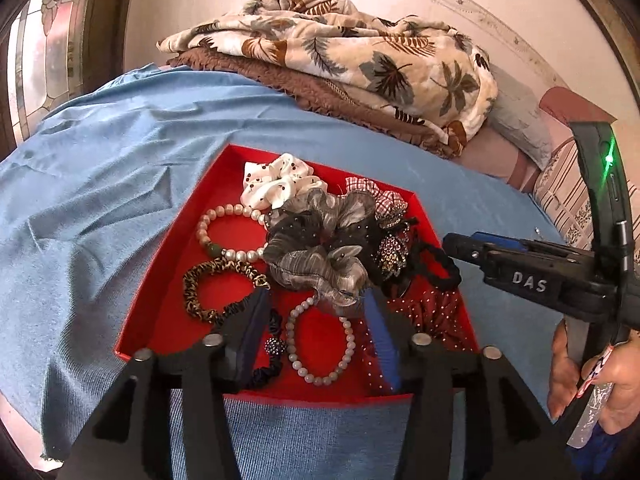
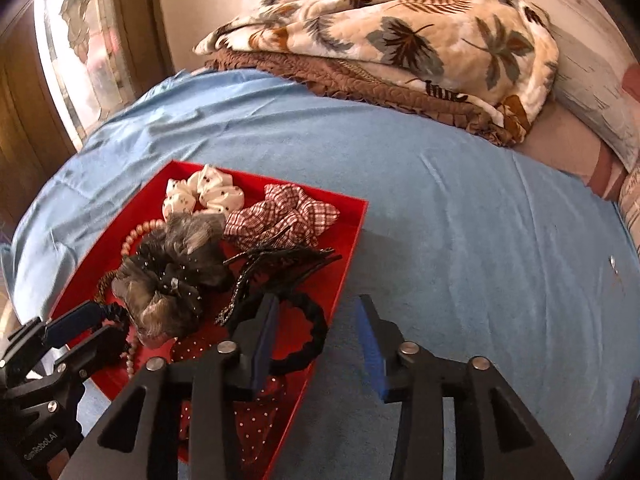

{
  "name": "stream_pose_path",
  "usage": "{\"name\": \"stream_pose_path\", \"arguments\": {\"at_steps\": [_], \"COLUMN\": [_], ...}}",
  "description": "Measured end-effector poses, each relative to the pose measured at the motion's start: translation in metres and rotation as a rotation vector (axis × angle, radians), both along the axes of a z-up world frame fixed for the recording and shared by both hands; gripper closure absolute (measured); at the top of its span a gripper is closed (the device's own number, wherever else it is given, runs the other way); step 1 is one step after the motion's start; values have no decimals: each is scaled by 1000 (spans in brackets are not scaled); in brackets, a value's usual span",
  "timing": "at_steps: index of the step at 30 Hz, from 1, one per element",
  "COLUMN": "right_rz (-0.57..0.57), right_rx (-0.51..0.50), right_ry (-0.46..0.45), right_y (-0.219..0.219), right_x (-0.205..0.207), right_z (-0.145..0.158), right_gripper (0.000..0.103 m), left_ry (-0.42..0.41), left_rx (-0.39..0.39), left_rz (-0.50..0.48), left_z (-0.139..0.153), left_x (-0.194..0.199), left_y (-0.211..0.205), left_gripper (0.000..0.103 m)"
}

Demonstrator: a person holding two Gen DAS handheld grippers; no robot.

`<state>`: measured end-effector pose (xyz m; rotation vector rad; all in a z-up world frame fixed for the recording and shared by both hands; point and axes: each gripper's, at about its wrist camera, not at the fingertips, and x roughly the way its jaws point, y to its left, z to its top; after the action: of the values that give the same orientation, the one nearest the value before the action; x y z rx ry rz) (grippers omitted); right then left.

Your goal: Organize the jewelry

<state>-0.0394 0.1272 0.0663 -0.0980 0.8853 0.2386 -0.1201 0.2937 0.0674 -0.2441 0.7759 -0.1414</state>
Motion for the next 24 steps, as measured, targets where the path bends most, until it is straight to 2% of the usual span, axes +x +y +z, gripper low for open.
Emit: {"name": "stream_pose_path", "arguments": {"at_steps": [4,6,11,14,17,21,24], "right_rz": [-20,-21,-22,-32,-43,-83,-128], "right_rx": [7,14,-1,-29,-15,6,8], "right_ry": [-12,-4,34,19,-10,-49,-76], "right_y": [-6,-6,6,8,-6,-36,-63], "right_x": [-6,-7,-4,-12,-28,-54,-75], "right_z": [5,4,-12,-16,-11,-2,0], "right_gripper": [57,53,50,50,50,40,39], "left_ry": [-12,-22,-50,-71,-77,-79,-87], "left_rx": [22,36,77,103,126,177,199], "left_rz": [11,16,18,25,29,47,74], "left_z": [1,3,7,9,9,7,8], "left_x": [-2,-3,-9,-13,-14,-15,-20], "left_y": [-2,-4,-8,-11,-14,-20,-23], "left_gripper": [49,46,42,37,35,35,34]}}
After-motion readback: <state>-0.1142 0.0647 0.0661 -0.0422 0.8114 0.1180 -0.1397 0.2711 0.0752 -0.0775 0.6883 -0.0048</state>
